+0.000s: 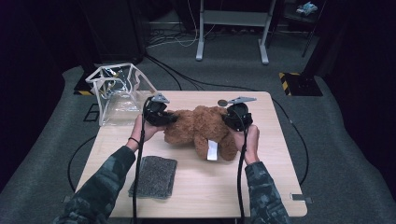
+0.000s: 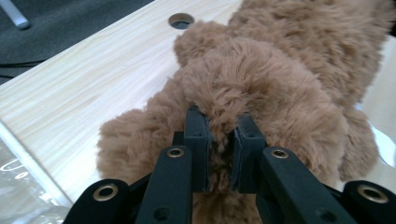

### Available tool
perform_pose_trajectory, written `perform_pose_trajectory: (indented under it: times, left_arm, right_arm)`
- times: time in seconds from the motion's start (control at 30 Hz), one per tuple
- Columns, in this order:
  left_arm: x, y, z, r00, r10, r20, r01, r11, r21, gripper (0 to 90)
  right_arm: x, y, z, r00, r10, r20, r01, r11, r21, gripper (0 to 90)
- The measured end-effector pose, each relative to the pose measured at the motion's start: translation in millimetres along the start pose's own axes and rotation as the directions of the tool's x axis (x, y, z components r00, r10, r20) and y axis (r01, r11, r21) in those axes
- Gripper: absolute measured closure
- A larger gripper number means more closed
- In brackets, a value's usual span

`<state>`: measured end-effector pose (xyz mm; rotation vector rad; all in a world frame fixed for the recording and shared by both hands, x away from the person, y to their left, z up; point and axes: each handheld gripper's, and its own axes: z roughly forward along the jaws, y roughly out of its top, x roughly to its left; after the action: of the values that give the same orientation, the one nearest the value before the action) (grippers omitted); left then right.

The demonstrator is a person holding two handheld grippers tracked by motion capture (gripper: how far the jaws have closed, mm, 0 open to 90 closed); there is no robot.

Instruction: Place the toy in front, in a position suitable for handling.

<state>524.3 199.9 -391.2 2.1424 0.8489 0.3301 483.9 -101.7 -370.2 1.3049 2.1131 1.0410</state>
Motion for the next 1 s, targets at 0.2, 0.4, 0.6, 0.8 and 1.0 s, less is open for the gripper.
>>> perform_pose_trajectory:
  times: [0.2, 0.4, 0.6, 0.8, 1.0]
  left_arm:
    - [17.4, -14.5, 26.6, 0.9987, -0.048, -0.017, 0.049, 0.9967, 0.065, 79.5]
    - [21.9, -22.3, 33.2, 0.9969, -0.077, -0.019, 0.077, 0.9964, 0.036, 78.6]
    - [24.3, -22.7, 21.8, 0.9950, -0.099, -0.008, 0.099, 0.9950, -0.008, 63.1]
    - [25.0, -33.3, 1.4, 0.9897, -0.135, -0.046, 0.135, 0.9908, -0.012, 29.2]
    - [15.9, -57.2, -27.0, 0.9900, -0.128, -0.059, 0.125, 0.9911, -0.046, 25.5]
  right_arm:
    - [5.9, -2.6, 25.7, 0.9999, -0.009, 0.015, 0.008, 0.999, 0.039, 87.0]
    - [0.4, -16.8, 58.4, 0.9991, 0.034, 0.025, -0.036, 0.994, 0.105, 85.9]
    - [-9.0, -17.6, 47.1, 0.9991, 0.043, 0.002, -0.043, 0.997, 0.059, 55.3]
    - [-13.3, -23.0, 18.9, 0.9993, 0.035, -0.017, -0.034, 0.999, 0.029, 22.9]
    - [-28.8, -52.2, -7.8, 0.9991, 0.039, -0.014, -0.039, 0.999, 0.019, 12.9]
